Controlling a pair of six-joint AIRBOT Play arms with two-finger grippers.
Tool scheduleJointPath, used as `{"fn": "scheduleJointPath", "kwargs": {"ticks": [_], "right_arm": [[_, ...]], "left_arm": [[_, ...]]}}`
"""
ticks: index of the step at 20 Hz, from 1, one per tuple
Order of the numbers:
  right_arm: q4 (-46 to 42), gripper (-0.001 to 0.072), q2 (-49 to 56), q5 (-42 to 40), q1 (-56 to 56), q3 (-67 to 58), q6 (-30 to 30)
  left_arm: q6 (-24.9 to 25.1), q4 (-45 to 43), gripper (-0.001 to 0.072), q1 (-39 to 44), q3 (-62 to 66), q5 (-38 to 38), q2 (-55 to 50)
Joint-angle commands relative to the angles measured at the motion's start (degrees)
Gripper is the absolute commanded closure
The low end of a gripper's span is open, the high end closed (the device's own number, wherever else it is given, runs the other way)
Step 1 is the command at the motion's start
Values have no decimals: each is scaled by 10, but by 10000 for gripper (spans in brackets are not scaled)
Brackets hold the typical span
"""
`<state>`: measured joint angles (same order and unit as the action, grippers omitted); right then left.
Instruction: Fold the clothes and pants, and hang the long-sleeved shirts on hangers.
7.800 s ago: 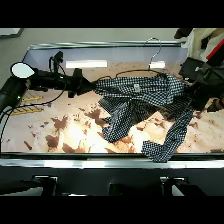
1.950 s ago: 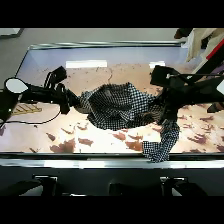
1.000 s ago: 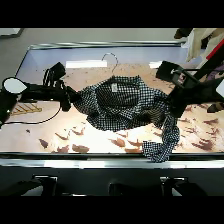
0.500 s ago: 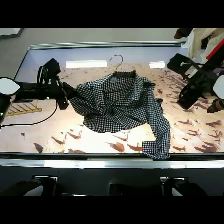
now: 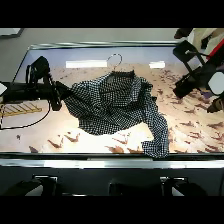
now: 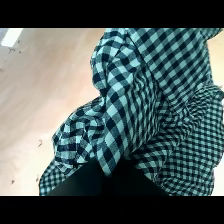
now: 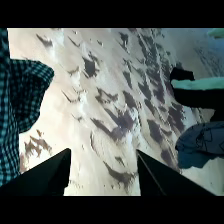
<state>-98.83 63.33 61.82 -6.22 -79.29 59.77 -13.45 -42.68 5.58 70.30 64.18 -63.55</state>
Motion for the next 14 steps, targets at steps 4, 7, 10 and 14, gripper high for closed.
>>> {"fn": "scheduleJointPath", "kwargs": {"ticks": [4, 7, 10, 14], "right_arm": [[182, 232, 73, -77, 1, 0, -141], [254, 232, 87, -80, 1, 0, -189], [278, 233, 87, -89, 1, -1, -204], [297, 226, 86, -89, 11, -12, -127]], "left_arm": [[0, 12, 693, -1, -1, 14, 11], [0, 12, 692, -1, -1, 14, 11], [0, 12, 692, -1, -1, 14, 11], [0, 12, 692, -1, -1, 14, 10]]}}
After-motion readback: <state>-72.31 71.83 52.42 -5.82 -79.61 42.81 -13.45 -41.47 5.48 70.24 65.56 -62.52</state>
